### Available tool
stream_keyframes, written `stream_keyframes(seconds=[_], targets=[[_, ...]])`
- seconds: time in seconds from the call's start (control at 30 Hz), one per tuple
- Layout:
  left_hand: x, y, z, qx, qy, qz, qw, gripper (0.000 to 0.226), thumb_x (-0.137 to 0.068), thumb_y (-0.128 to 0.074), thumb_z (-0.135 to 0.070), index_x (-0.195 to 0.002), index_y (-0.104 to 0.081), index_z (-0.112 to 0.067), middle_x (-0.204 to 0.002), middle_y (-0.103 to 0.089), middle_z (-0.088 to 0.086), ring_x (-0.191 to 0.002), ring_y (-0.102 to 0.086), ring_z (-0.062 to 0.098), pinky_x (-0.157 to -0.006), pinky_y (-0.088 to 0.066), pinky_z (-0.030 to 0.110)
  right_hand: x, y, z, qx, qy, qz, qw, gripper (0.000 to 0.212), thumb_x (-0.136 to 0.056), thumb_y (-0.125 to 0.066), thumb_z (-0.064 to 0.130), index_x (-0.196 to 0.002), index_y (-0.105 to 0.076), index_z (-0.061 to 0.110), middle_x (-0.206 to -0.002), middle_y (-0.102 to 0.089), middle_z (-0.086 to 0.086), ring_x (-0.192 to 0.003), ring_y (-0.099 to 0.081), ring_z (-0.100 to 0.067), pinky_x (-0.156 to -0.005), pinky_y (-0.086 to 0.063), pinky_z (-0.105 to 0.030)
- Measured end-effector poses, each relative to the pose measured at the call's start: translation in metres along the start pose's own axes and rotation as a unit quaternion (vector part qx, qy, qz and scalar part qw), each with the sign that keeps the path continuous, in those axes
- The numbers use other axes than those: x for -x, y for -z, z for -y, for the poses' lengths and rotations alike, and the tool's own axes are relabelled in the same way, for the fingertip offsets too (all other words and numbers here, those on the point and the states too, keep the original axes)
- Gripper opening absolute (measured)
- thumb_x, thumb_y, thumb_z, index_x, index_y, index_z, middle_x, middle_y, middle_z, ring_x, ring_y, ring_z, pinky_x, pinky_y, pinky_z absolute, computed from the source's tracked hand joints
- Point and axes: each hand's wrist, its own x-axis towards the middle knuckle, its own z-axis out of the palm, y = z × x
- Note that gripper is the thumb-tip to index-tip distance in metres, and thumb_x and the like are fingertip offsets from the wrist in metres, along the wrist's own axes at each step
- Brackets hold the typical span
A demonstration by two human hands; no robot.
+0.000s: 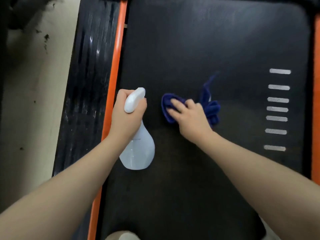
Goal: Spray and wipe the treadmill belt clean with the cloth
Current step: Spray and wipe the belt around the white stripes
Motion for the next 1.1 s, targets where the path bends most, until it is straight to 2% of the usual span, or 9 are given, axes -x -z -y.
stream_keyframes(seconds=[0.13, 0.2, 0.27, 0.33, 0.5, 0.57, 0.73, 0.93, 1.1], targets=[[0.004, -0.012, -0.010, 0.002, -0.023, 0.005, 1.000, 0.017, -0.088, -0.062, -0.012, -0.090, -0.051, -0.024, -0.080, -0.057, -0.013, -0.071, -0.056, -0.001, -0.064, -0.048, 0.024, 0.024, 0.012, -0.001, 0.041, 0.167, 0.133, 0.976, 0.055, -0.086, -0.059, 0.018, -0.138, -0.044, 0.027, -0.151, -0.031, -0.003, -0.113, -0.045, -0.030, -0.082, -0.039, -0.038], [0.010, -0.012, -0.010, 0.006, -0.031, -0.008, 0.999, 0.026, -0.088, -0.063, -0.010, -0.088, -0.047, -0.031, -0.079, -0.057, -0.018, -0.072, -0.056, -0.006, -0.064, -0.047, 0.019, 0.004, 0.016, -0.027, 0.067, 0.039, 0.095, 0.992, 0.052, -0.095, -0.042, 0.016, -0.144, -0.033, 0.027, -0.156, -0.018, -0.001, -0.120, -0.036, -0.033, -0.087, -0.033, -0.041], [0.014, -0.011, -0.013, 0.007, -0.037, -0.009, 0.999, 0.030, -0.088, -0.063, -0.008, -0.088, -0.046, -0.032, -0.081, -0.056, -0.020, -0.074, -0.056, -0.010, -0.065, -0.045, 0.011, -0.010, 0.015, -0.050, 0.057, -0.150, 0.018, 0.987, 0.052, -0.091, -0.047, 0.013, -0.141, -0.040, 0.023, -0.153, -0.028, -0.006, -0.114, -0.041, -0.037, -0.085, -0.035, -0.042], [0.014, -0.011, -0.012, 0.009, -0.037, -0.005, 0.999, 0.030, -0.088, -0.063, -0.007, -0.089, -0.045, -0.032, -0.083, -0.056, -0.019, -0.076, -0.056, -0.012, -0.066, -0.044, 0.008, -0.007, 0.014, -0.047, 0.041, -0.191, -0.021, 0.981, 0.051, -0.079, -0.061, 0.009, -0.129, -0.054, 0.015, -0.141, -0.046, -0.012, -0.098, -0.050, -0.039, -0.074, -0.041, -0.041], [0.010, -0.018, -0.012, 0.005, -0.037, 0.042, 0.998, 0.020, -0.084, -0.065, -0.012, -0.098, -0.053, -0.020, -0.083, -0.059, -0.020, -0.075, -0.057, -0.007, -0.067, -0.046, 0.013, 0.051, 0.000, 0.009, 0.019, 0.118, 0.103, 0.987, 0.052, -0.075, -0.066, 0.013, -0.125, -0.059, 0.021, -0.141, -0.047, -0.008, -0.100, -0.054, -0.036, -0.073, -0.044, -0.038], [0.012, -0.023, -0.013, -0.005, -0.054, 0.077, 0.996, 0.020, -0.083, -0.066, -0.009, -0.099, -0.056, -0.017, -0.085, -0.061, -0.016, -0.076, -0.057, -0.007, -0.066, -0.045, 0.011, 0.046, 0.005, -0.011, 0.044, 0.140, 0.088, 0.985, 0.050, -0.068, -0.067, 0.010, -0.117, -0.065, 0.022, -0.134, -0.055, -0.006, -0.089, -0.058, -0.034, -0.065, -0.045, -0.036], [0.014, -0.026, -0.006, -0.018, -0.117, 0.130, 0.984, 0.021, -0.082, -0.068, -0.007, -0.098, -0.059, -0.016, -0.085, -0.062, -0.014, -0.076, -0.057, -0.008, -0.065, -0.043, 0.007, 0.021, 0.001, -0.039, 0.015, -0.243, -0.080, 0.967, 0.052, -0.066, -0.067, 0.004, -0.116, -0.065, 0.015, -0.128, -0.058, -0.012, -0.081, -0.054, -0.040, -0.062, -0.041, -0.037], [0.015, -0.018, -0.004, 0.005, -0.126, 0.131, 0.983, 0.021, -0.080, -0.064, -0.011, -0.099, -0.055, -0.016, -0.089, -0.064, -0.006, -0.075, -0.058, -0.003, -0.063, -0.043, 0.008, 0.042, -0.008, 0.012, -0.015, 0.036, 0.011, 0.999, 0.051, -0.058, -0.077, 0.006, -0.107, -0.069, 0.016, -0.123, -0.061, -0.010, -0.075, -0.058, -0.035, -0.053, -0.044, -0.038], [0.009, -0.019, -0.003, -0.001, -0.125, 0.124, 0.984, 0.019, -0.082, -0.065, -0.010, -0.098, -0.055, -0.016, -0.089, -0.063, -0.007, -0.078, -0.058, 0.001, -0.065, -0.045, 0.012, 0.014, -0.004, -0.022, 0.025, -0.327, -0.052, 0.943, 0.049, -0.082, -0.043, 0.011, -0.130, -0.053, 0.015, -0.141, -0.045, -0.011, -0.092, -0.051, -0.037, -0.063, -0.035, -0.036]])
